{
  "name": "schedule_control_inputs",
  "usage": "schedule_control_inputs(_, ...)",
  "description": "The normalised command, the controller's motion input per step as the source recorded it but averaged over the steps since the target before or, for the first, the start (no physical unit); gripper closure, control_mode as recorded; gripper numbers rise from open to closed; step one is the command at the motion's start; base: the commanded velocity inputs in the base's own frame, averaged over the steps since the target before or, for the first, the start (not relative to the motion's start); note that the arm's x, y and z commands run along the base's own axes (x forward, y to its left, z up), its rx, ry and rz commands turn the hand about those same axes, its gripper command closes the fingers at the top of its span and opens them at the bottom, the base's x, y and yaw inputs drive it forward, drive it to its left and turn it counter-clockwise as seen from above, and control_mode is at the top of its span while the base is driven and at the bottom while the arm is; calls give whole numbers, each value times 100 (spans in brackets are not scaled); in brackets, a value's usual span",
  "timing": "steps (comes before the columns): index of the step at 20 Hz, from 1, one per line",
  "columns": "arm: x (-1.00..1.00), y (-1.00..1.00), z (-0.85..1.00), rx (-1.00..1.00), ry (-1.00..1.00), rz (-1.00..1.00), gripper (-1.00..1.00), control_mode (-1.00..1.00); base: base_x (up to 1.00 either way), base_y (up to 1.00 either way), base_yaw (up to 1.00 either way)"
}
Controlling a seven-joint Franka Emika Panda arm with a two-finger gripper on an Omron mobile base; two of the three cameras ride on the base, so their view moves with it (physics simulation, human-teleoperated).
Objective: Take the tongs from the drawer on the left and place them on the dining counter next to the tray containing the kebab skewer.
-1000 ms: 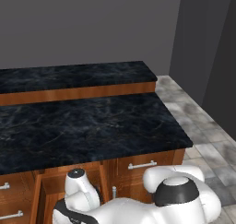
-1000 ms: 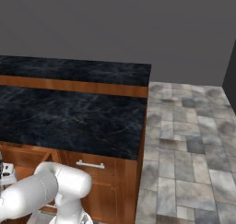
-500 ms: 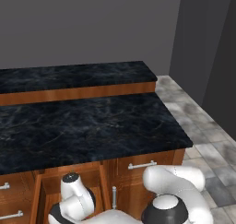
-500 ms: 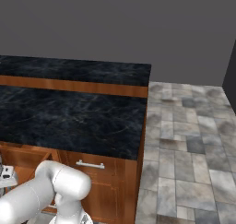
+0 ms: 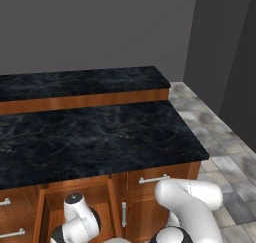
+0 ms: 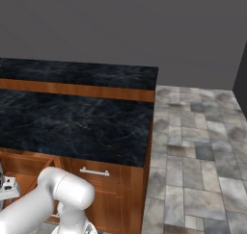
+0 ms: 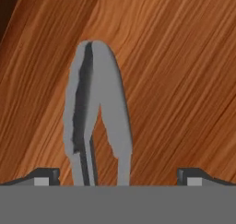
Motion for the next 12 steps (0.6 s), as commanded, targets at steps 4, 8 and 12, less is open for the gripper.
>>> schedule_control_inputs(4,0,14,-40,0,0,0,-100,-100,0,0,0)
schedule_control_inputs(8,0,18,-40,-1,0,0,-100,-100,0,0,0)
schedule_control_inputs(12,1,12,-12,-4,0,0,100,-100,0,0,0)
